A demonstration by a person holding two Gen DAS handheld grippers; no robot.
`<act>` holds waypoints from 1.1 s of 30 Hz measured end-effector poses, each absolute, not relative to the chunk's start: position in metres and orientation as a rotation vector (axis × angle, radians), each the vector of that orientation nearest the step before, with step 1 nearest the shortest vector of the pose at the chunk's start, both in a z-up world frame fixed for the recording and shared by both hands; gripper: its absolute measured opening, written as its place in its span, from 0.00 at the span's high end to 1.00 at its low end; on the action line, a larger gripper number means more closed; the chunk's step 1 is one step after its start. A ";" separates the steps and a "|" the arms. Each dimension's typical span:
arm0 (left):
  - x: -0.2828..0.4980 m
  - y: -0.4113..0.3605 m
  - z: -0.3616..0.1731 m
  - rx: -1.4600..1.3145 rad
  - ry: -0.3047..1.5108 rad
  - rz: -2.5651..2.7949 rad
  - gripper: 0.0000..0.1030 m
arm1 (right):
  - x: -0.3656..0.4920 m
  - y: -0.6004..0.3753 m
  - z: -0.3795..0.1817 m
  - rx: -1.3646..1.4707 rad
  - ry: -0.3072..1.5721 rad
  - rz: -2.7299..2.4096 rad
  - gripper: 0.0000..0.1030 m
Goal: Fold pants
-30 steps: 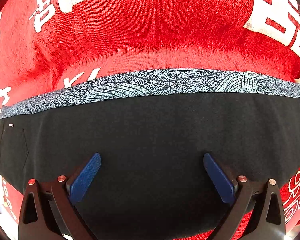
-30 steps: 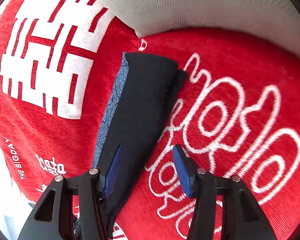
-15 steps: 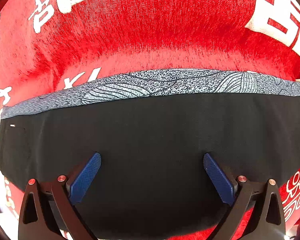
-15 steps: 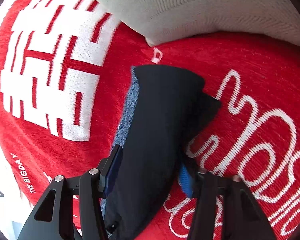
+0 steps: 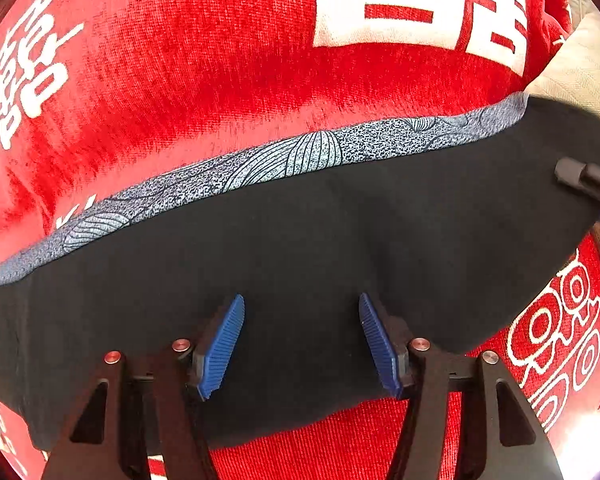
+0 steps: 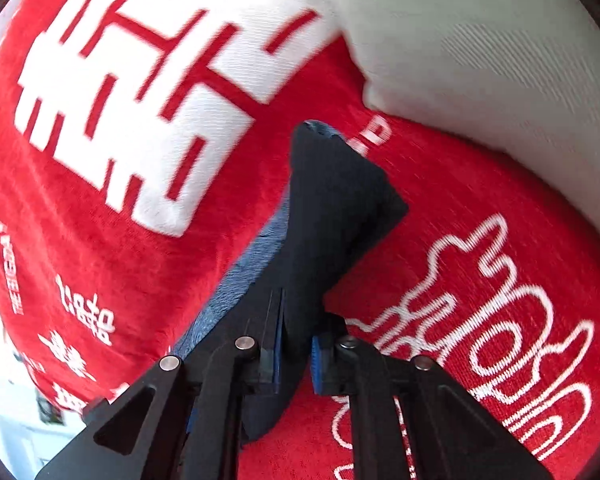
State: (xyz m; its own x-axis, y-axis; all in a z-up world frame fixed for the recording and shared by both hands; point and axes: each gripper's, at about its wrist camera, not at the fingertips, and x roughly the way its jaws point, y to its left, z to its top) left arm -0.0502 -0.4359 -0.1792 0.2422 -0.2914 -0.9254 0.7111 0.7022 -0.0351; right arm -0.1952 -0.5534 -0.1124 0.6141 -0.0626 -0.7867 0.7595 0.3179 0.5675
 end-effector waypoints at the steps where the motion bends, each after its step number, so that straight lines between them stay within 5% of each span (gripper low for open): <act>1: -0.047 -0.435 -0.179 0.413 1.144 -0.716 0.41 | -0.189 -0.549 -0.104 1.077 0.755 -0.606 0.89; 12: -0.051 -0.406 -0.168 0.335 1.174 -0.759 0.42 | -0.106 -0.466 -0.031 0.565 0.868 -0.410 0.89; 19: 0.013 -0.298 -0.121 0.191 1.220 -0.606 0.42 | -0.060 -0.392 -0.021 0.321 0.951 -0.324 0.89; 28: 0.071 -0.162 -0.146 0.215 1.291 -0.364 0.42 | 0.017 -0.236 -0.114 -0.094 1.184 -0.195 0.89; 33: 0.085 -0.135 -0.160 0.185 1.328 -0.334 0.41 | 0.006 -0.184 -0.157 -0.400 1.217 -0.222 0.78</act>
